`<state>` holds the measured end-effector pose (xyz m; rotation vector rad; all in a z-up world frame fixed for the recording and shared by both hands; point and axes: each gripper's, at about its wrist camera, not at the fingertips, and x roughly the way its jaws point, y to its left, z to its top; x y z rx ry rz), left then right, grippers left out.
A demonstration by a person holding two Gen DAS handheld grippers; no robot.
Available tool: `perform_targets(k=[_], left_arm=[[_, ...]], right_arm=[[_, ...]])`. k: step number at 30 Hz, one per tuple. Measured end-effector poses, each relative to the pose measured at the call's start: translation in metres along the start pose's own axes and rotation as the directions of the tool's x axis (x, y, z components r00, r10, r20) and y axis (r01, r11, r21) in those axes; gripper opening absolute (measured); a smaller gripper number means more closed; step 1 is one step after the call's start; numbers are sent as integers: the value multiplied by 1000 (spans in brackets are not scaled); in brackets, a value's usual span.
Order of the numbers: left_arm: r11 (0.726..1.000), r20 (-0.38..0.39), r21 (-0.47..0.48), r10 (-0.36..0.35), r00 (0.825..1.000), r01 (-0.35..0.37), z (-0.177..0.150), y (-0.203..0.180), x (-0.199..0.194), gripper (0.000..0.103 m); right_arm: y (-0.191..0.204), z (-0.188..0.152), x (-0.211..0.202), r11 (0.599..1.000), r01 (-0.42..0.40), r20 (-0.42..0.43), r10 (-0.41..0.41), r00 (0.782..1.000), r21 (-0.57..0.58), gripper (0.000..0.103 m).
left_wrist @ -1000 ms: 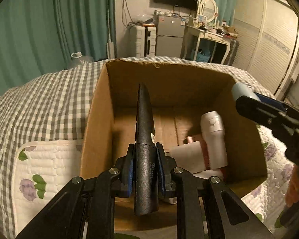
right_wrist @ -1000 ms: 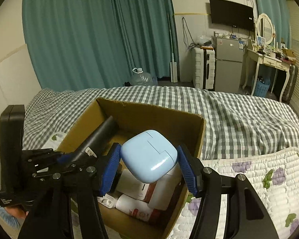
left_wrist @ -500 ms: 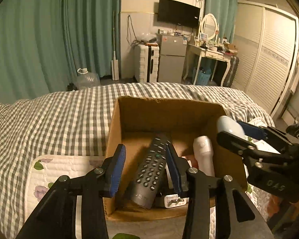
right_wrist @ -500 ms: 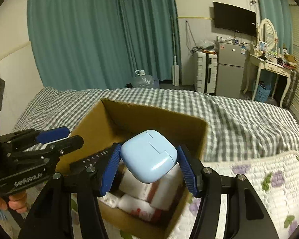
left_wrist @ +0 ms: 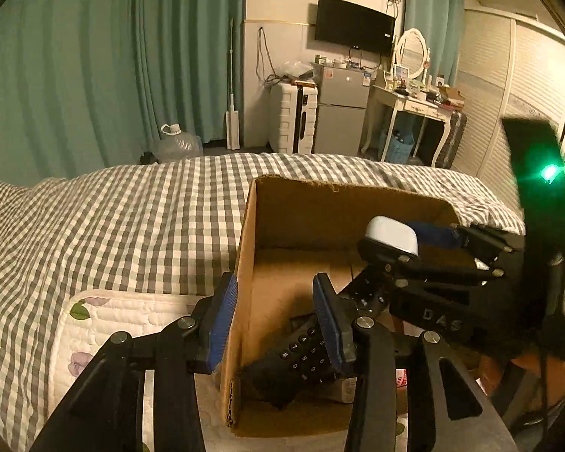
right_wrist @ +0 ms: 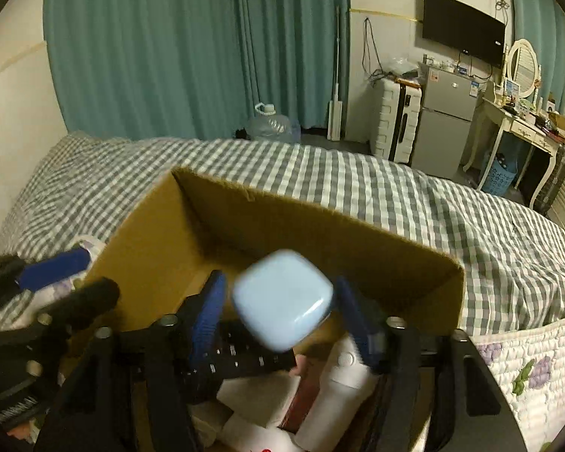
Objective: Organize rigid objects
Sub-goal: 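Lower the remote and earbud case into the box and open both grippers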
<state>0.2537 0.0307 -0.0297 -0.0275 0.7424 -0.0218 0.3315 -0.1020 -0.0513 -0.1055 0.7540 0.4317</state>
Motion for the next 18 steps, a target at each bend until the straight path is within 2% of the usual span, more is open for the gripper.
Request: perform_targets(k=[2,7,12,18], left_arm=[[1000,0,2,9,1000,-9,-1,0,2,49],[1000,0,3,10,1000,-10,-1,-4,-1,50],[1000,42,20,11,999,-12,0,-16,-21,53],[996,176,80,12,984,-26,2,-39,-73,60]], right_arm=[[-2,1,-5,1000,9,25,-10,1000,18,81],[-10,1,-23,999,24,49,-26,998,46,81],[-14,1,-64,997,48,111,-54,992,56,81],[-11,-10,-137,991,118,224,-130,966,68,81]])
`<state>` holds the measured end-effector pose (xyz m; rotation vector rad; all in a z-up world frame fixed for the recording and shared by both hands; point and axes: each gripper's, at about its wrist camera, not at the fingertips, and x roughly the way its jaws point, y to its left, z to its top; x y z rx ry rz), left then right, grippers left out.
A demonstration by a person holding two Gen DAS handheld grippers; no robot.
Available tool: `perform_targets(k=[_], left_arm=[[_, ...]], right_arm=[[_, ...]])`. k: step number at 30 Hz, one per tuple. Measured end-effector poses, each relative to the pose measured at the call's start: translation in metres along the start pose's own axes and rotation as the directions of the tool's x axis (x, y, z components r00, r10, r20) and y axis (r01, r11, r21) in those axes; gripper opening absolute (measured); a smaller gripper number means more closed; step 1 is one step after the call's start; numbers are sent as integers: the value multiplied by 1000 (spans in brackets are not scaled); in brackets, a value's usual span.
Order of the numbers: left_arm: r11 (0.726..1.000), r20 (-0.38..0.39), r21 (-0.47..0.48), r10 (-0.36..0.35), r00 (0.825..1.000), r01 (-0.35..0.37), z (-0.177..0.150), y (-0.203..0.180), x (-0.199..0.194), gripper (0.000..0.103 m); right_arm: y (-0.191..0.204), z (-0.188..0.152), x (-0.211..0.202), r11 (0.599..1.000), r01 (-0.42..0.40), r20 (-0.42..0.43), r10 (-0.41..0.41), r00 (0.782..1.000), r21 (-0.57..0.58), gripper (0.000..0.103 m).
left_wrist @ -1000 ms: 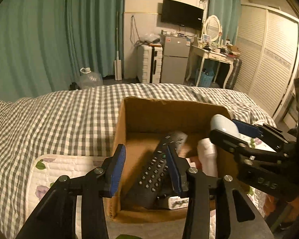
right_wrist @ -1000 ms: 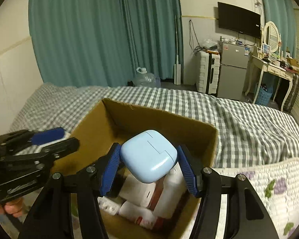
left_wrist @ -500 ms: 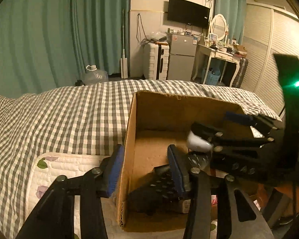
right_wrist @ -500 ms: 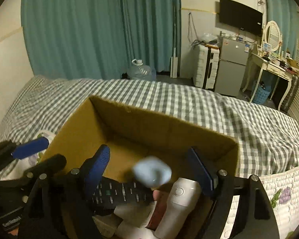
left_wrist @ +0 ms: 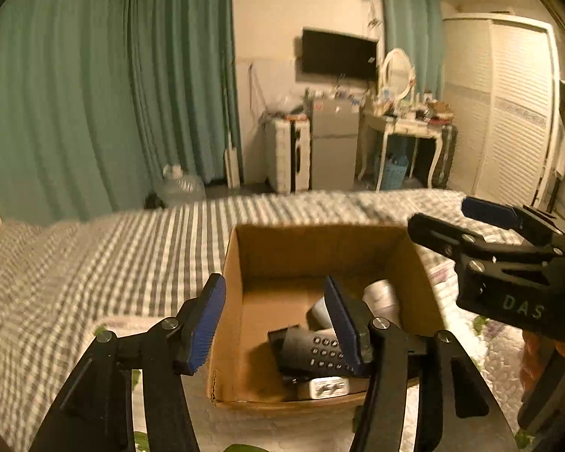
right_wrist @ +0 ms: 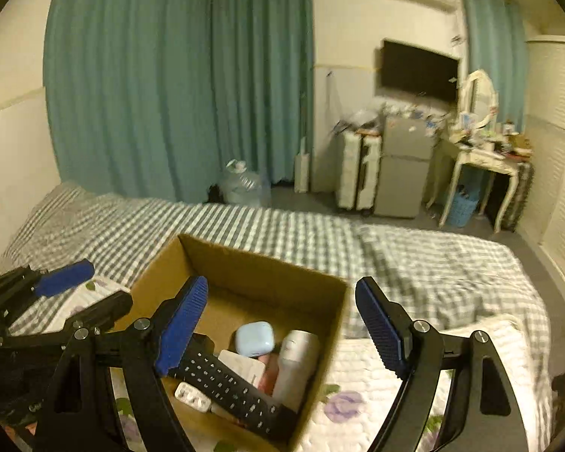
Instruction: Organize rigid objects
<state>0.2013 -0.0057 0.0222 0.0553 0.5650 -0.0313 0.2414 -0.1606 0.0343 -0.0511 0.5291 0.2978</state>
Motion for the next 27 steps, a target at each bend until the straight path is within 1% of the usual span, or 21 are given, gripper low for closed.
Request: perform_targets(k=[2,4,5,6,8,10,11,15,17,20,22,27], left_arm=[[1000,50,12,-8,999,7,3,-7,-18,62],[1000,85,26,-15,996,13,6,-15,-35,62],[999,110,33,-17,994,13,7,-20,-47,62],[999,124,38,-13,992,8,6,-23,-54,64],[999,148,41,13,989,-20,5,-30,-69,68],[998,189,29,49,981,-55,2,-36,-84,69],[998,207,20,55,977,-60,-1,-38,-92,70],[998,212,-17,56,976,-54,-15,-35,-107,71],[998,208,-20,65,976,-62,-24,-34,-110,71],[997,230,-10,76,970,-76,-42,-37,-116,71],[997,232,-15,81,969,-79,-53,-36,-117,71],[994,191,-36,104,976,-99,-68,-26,-104,71]], right_arm=[[-2,-6,-26,1000,3,40,-3,999,-2,81],[-1,-13,-48,1000,25,73,-23,997,-16,82],[-3,-15,-55,999,37,85,-35,996,-17,86],[-4,-19,-64,998,55,98,-54,994,-13,92],[-4,-26,-82,998,67,121,-67,990,2,97],[-5,-29,-93,998,58,135,-59,989,15,103],[-5,-31,-99,998,61,145,-64,987,23,103],[-6,-43,-120,995,84,186,-93,978,56,103],[-8,-51,-125,993,93,189,-105,976,75,103],[-8,-68,-122,992,92,180,-106,978,85,103],[-6,-77,-116,992,101,166,-113,980,79,103],[-1,-83,-105,991,116,156,-124,980,64,103]])
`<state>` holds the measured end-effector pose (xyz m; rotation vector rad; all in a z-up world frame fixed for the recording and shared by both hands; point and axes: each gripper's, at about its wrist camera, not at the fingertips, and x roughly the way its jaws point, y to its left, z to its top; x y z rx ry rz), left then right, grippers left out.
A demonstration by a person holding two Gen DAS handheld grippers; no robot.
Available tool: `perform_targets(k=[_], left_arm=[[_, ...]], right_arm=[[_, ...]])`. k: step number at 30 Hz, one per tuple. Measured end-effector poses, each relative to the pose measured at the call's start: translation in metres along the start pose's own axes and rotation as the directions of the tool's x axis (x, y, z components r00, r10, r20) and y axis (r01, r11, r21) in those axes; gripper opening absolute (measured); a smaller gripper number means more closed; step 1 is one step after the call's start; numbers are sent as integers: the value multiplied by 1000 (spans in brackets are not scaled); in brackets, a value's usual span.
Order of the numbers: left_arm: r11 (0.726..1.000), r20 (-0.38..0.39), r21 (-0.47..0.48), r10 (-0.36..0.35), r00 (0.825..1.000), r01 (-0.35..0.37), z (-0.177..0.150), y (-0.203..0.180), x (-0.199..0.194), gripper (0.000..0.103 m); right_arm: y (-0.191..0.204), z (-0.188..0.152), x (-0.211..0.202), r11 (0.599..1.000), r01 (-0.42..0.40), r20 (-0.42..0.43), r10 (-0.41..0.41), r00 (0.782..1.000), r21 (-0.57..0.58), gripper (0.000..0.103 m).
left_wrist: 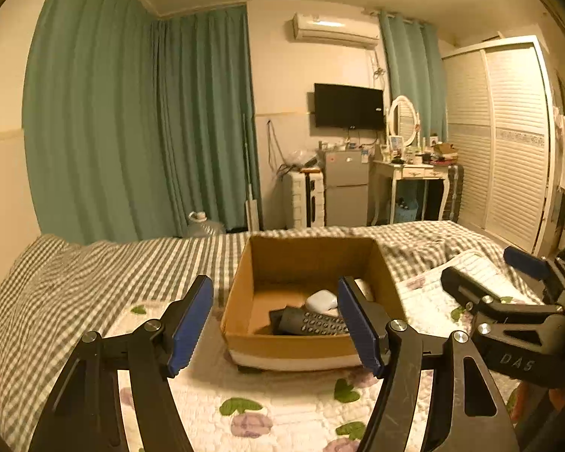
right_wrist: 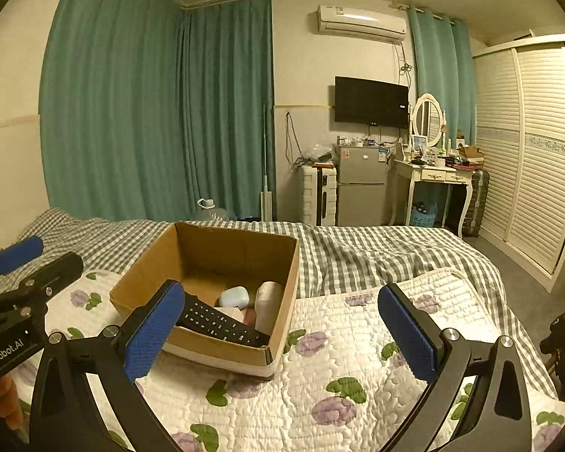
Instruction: Organize rigid objects
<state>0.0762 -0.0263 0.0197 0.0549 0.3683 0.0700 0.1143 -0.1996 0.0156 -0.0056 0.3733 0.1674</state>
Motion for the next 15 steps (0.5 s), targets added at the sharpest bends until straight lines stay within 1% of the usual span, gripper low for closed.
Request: perform_targets(k=[6,15], left_arm=[[1000,-24,-12,7,1000,-8,-9,7,4,71],[1000,-29,-7,7,1000,-7,-9,5,3,71]], right_arm=[[3,-5,5,1000,11,0,-11,1000,-8,103],[4,-6,3,1000,13,6,-13,1000,-9,103]])
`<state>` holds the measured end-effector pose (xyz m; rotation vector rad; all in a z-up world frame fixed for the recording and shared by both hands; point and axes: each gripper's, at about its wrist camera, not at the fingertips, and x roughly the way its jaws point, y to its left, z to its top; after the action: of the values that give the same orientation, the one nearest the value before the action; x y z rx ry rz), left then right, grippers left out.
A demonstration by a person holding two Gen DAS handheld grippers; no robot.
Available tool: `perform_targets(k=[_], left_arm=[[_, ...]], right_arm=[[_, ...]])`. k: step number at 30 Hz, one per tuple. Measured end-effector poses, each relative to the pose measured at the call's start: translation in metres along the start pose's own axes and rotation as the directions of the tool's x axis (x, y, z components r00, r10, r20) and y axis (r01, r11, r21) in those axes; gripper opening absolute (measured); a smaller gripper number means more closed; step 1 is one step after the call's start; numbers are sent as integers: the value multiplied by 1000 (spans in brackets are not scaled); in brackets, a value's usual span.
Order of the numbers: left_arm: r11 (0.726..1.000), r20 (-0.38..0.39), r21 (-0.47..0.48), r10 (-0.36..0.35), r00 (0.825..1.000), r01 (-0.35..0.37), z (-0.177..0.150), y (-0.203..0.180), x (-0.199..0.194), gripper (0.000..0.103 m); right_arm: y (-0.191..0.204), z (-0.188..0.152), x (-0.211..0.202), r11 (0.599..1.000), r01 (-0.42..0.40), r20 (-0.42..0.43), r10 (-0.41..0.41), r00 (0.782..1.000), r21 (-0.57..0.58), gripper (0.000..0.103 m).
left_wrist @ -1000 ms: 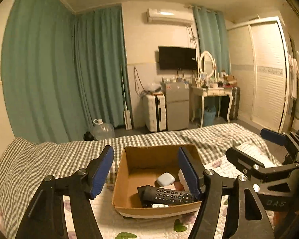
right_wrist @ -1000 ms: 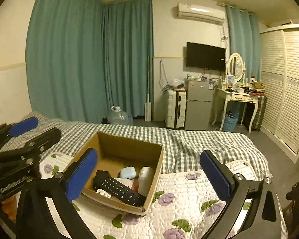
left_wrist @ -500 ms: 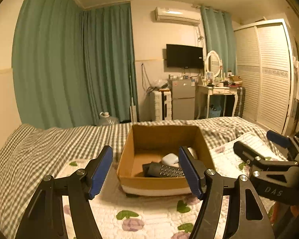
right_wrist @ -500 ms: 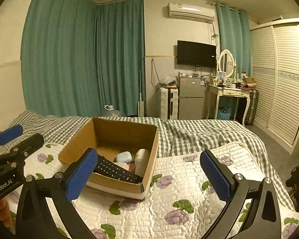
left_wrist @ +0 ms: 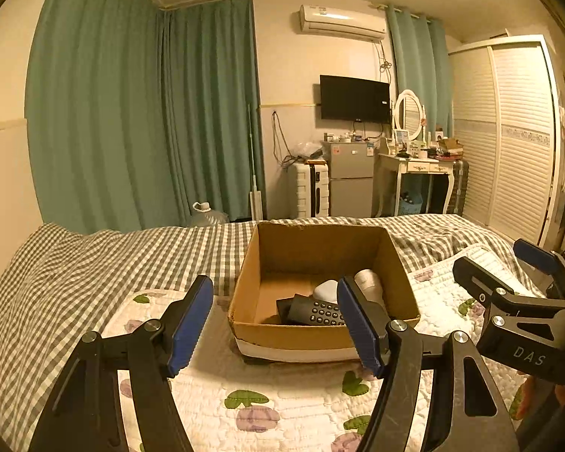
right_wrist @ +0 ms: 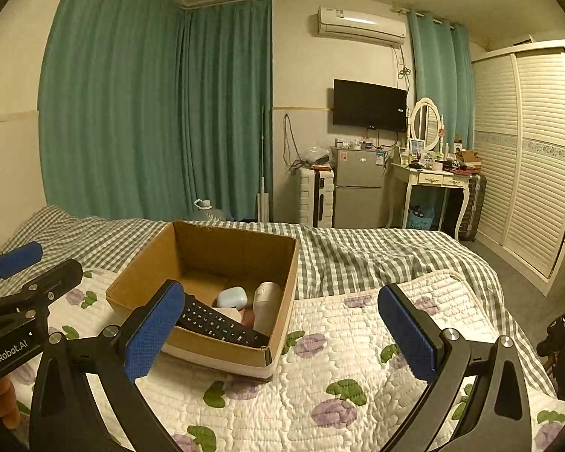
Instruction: Organize rigid objects
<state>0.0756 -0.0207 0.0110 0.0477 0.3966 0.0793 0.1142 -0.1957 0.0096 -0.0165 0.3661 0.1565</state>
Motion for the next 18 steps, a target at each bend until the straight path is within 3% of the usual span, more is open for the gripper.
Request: perform_targets(k=[18], left_arm=[[1000,-11,-3,-11,1000,11,0,1,2,71]], right_arm=[[2,-2,1,1000,1,-12,-1,1000,-7,103]])
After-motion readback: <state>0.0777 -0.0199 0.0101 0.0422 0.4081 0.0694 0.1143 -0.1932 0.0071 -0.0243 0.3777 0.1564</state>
